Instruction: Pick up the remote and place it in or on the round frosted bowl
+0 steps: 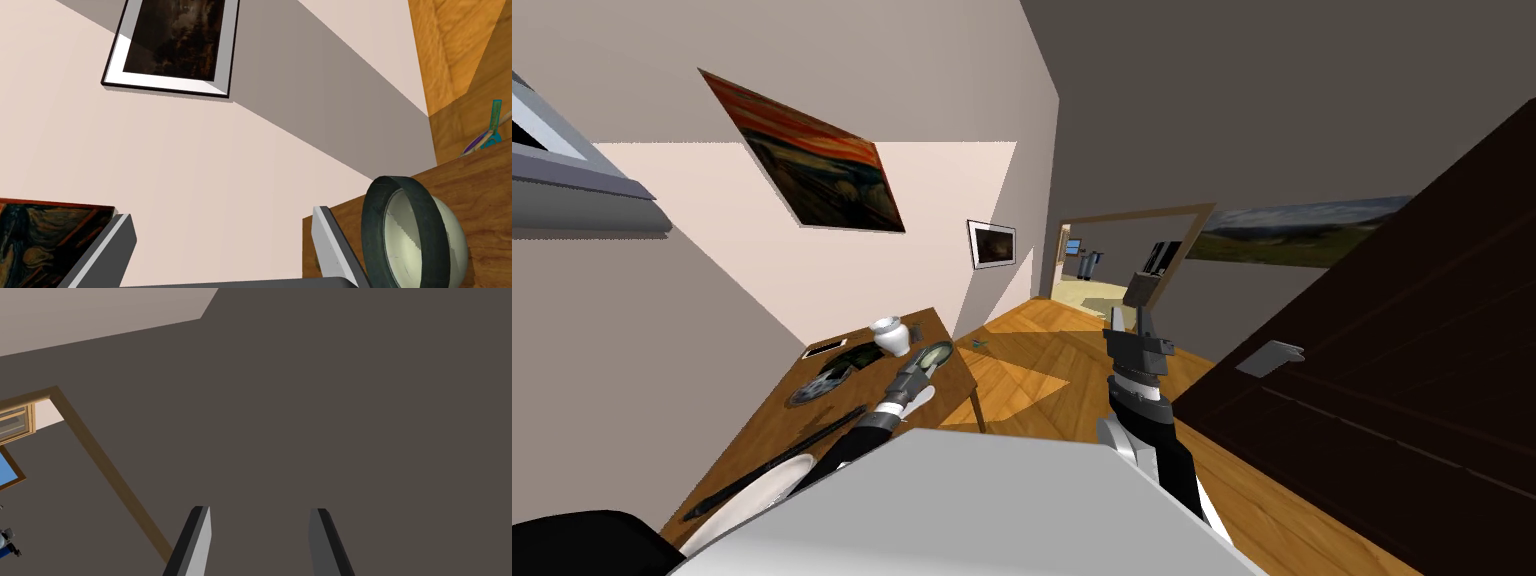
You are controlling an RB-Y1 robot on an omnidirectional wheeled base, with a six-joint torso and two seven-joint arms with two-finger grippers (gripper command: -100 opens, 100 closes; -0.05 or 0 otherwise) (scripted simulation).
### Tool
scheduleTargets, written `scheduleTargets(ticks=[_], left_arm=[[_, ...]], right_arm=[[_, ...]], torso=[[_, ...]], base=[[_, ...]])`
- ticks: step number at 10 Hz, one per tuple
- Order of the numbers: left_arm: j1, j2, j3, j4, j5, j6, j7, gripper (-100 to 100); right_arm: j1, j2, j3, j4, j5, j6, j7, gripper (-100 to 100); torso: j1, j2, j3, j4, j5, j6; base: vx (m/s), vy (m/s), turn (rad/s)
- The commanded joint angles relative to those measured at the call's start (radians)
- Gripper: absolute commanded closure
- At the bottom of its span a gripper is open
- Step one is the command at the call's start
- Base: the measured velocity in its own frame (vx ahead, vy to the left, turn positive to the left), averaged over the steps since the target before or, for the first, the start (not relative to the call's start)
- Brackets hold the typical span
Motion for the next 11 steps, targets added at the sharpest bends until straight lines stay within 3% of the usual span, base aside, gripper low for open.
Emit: scheduleTargets(ticks=[1,4,6,9,10,11], left_arm=[[0.018,0.035,0.003,0.035,0.036,0.047,0.015,-100],[0.033,0.061,0.004,0.068,0.066,0.086,0.024,-100],[0.063,0.110,0.006,0.136,0.129,0.150,0.045,-100],[0.078,0.132,0.007,0.170,0.163,0.212,0.057,-100],[0.092,0.154,0.009,0.205,0.196,0.255,0.068,-100],[0.092,0.154,0.009,0.205,0.196,0.256,0.068,-100]], right_arm=[[0.000,0.000,0.000,0.000,0.000,0.000,0.000,0],[0.000,0.000,0.000,0.000,0.000,0.000,0.000,0],[0.000,0.000,0.000,0.000,0.000,0.000,0.000,0],[0.000,0.000,0.000,0.000,0.000,0.000,0.000,0],[0.000,0.000,0.000,0.000,0.000,0.000,0.000,0],[0.000,0.000,0.000,0.000,0.000,0.000,0.000,0]], torso=[[0.000,0.000,0.000,0.000,0.000,0.000],[0.001,0.001,0.000,0.000,0.000,0.000],[0.001,0.000,0.000,0.000,0.000,0.000],[0.001,0.000,0.000,0.000,0.000,0.000],[0.001,0.000,0.000,0.000,0.000,0.000],[0.002,0.000,0.000,0.000,0.000,0.000]], base=[[0.048,-0.030,-0.143],[0.036,-0.013,-0.090],[0.065,-0.030,-0.196],[0.049,-0.004,-0.077],[0.054,0.006,-0.158],[0.049,0.001,-0.080]])
